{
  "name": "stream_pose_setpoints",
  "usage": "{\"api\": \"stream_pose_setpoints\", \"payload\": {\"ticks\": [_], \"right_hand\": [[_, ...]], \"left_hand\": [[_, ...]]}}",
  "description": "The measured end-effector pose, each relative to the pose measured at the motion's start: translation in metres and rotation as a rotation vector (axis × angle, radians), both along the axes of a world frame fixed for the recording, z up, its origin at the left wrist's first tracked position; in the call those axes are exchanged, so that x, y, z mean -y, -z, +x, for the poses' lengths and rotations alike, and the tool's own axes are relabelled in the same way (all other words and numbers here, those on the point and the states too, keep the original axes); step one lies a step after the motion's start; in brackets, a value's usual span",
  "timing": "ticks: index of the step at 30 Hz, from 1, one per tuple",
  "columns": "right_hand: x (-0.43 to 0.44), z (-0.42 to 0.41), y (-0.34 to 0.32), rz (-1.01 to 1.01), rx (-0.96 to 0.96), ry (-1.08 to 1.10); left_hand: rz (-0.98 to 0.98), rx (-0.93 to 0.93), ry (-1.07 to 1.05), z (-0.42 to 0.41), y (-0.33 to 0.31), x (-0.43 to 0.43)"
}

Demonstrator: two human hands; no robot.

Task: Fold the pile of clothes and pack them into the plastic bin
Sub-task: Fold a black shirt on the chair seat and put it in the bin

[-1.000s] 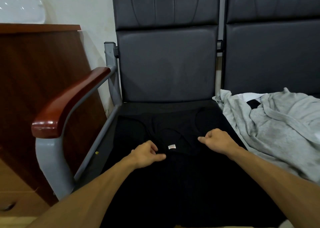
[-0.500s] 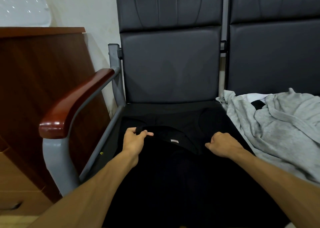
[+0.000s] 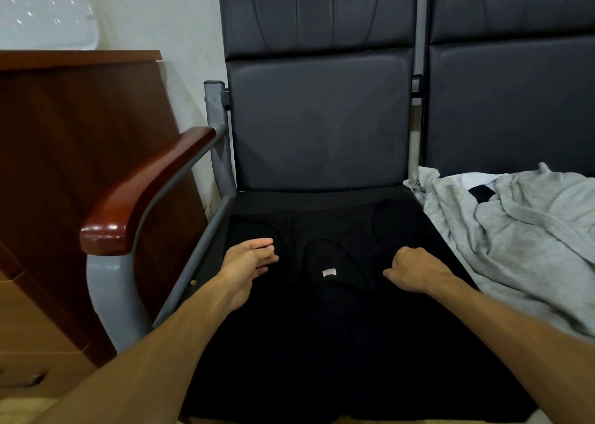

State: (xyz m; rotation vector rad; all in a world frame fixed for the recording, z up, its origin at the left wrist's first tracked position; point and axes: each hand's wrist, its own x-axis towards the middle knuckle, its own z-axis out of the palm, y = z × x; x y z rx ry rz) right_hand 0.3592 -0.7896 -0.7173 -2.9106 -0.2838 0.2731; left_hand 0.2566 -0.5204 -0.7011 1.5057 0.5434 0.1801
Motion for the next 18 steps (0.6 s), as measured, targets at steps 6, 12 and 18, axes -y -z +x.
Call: {"api": "stream_pose_setpoints", "payload": {"ticks": [6,12,18], "right_hand": [[0.0,-0.004,-0.003,-0.014,-0.013,-0.046],[0.014,-0.026,-0.017,0.144,-0.006,-0.347],[0.029,-0.091,-0.034,0.021,-0.065,-0.698]], "left_hand": [[0.638,-0.212,0.442,-0.005,0.013,0.004],[1.275,-0.175,0.572,-0.011,0.012,0.011],[1.095,-0.019,0.867,-0.05,-0.009,0.036]]}}
